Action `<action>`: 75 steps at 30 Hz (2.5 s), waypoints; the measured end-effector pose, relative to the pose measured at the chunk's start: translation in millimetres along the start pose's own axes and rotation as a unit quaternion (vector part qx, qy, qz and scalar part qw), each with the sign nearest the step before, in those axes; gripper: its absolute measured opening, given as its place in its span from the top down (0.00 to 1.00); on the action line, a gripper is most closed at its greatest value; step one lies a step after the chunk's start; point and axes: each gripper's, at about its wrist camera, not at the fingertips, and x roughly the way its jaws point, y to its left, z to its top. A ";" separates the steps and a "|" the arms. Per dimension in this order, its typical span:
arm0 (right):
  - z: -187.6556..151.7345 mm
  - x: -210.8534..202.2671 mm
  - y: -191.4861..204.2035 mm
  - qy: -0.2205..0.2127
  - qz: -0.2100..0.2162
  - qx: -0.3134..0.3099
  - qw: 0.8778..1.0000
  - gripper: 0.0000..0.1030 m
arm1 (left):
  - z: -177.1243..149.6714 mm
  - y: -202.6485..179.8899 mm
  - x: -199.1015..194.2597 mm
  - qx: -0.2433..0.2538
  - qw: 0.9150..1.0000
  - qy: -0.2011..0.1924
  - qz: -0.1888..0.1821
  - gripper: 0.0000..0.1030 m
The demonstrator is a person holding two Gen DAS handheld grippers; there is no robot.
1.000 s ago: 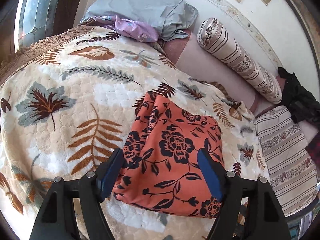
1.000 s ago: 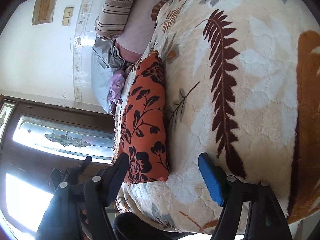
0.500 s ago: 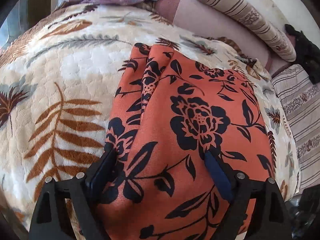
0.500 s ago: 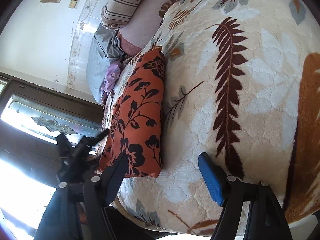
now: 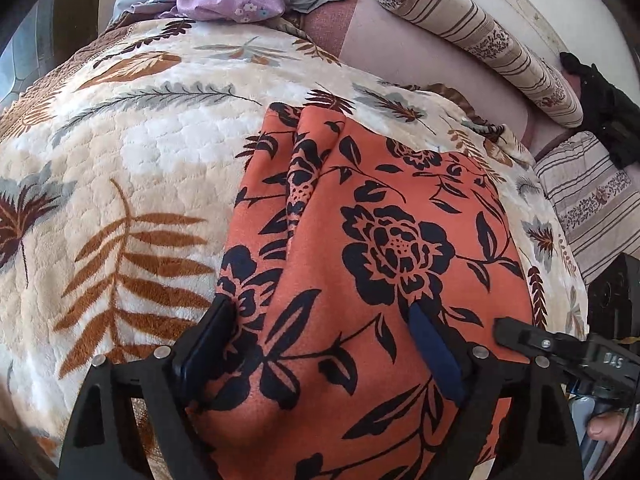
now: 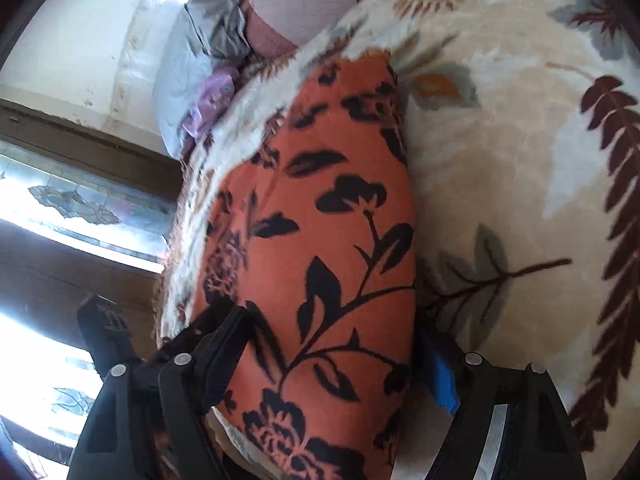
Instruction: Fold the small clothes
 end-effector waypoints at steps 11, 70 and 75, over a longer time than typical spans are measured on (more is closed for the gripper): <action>-8.7 -10.4 -0.8 -0.023 -0.038 -0.034 0.998 0.30 | 4.4 3.8 -37.6 -0.007 0.996 -0.089 -0.002 0.15; -40.0 -29.0 40.6 -0.058 0.051 -0.078 0.994 0.14 | -28.0 46.4 -43.4 -0.104 0.993 -0.032 -0.040 0.34; -31.9 -25.6 37.1 -0.039 0.063 -0.078 0.994 0.14 | -41.7 60.7 -38.1 -0.127 0.988 0.057 -0.069 0.50</action>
